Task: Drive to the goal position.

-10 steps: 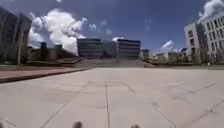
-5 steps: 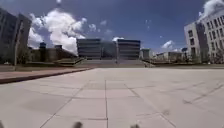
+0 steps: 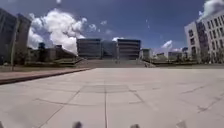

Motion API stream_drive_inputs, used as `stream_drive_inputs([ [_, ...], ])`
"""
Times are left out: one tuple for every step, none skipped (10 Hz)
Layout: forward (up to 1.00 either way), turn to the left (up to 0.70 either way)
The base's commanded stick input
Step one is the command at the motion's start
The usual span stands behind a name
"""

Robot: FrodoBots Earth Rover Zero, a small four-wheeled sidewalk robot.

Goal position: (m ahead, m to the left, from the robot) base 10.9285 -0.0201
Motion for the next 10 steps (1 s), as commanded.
stream_drive_inputs([
  [0.7, 0.0],
  [0.7, 0.0],
  [0.7, 0.0],
  [0.7, 0.0],
  [0.7, 0.0],
  [0.7, 0.0],
  [0.7, 0.0],
  [0.7, 0.0],
  [0.7, 0.0],
  [0.7, 0.0],
])
